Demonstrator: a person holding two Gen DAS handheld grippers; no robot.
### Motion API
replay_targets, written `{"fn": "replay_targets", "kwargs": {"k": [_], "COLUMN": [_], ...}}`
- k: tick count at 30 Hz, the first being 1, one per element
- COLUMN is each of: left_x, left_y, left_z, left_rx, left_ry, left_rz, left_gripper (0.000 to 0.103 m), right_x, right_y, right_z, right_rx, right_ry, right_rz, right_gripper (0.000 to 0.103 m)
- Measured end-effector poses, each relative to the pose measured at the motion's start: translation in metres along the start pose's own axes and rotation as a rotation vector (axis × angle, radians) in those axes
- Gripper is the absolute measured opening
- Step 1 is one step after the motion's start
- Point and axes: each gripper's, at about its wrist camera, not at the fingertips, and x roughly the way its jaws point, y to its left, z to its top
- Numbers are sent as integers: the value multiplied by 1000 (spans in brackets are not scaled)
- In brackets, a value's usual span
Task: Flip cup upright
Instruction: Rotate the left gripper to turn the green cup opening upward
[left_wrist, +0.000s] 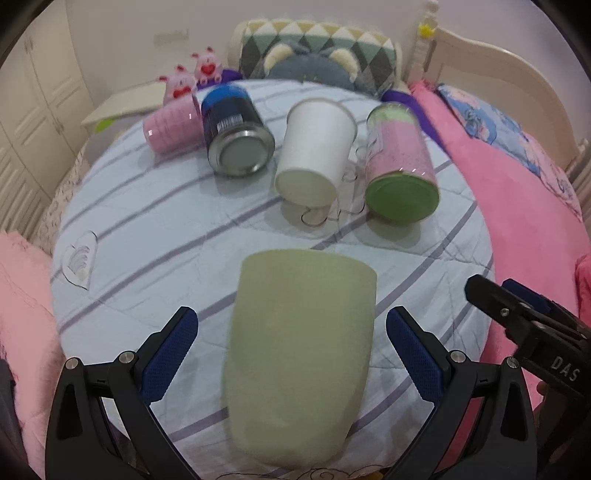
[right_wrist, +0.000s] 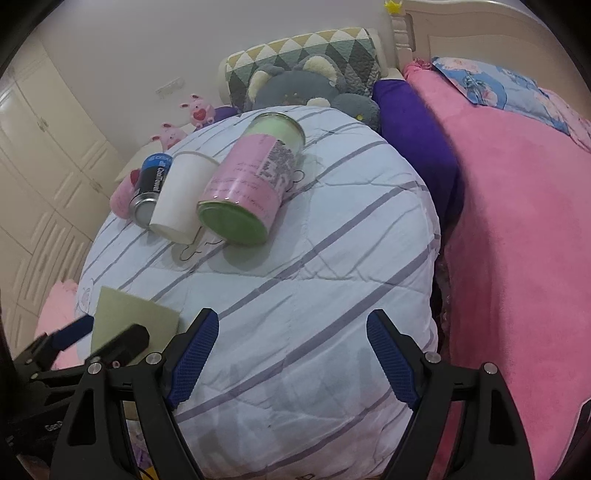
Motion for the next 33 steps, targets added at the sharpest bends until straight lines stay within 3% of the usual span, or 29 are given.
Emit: {"fn": "replay_targets", "kwargs": {"k": [5, 6, 8, 13, 33], "left_x": [17, 19, 20, 16, -12], "left_y": [2, 4, 7, 0, 10], "left_z": [1, 0, 1, -3, 25], "left_rx": [-7, -22, -43, 11, 30], "left_ry": [50, 55, 77, 51, -115], "left_rz": [10, -19, -73, -39, -63], "left_gripper": [100, 97, 81, 80, 80], "right_x": [8, 10, 13, 15, 11], "right_y": [-9, -11, -13, -13, -8], "right_z": [1, 1, 1, 0, 3], "right_rx": [5, 9, 18, 17, 33], "right_ry": [13, 17, 26, 24, -7], "right_rz": [7, 11, 20, 31, 15], "right_gripper": [84, 84, 84, 84, 84]}}
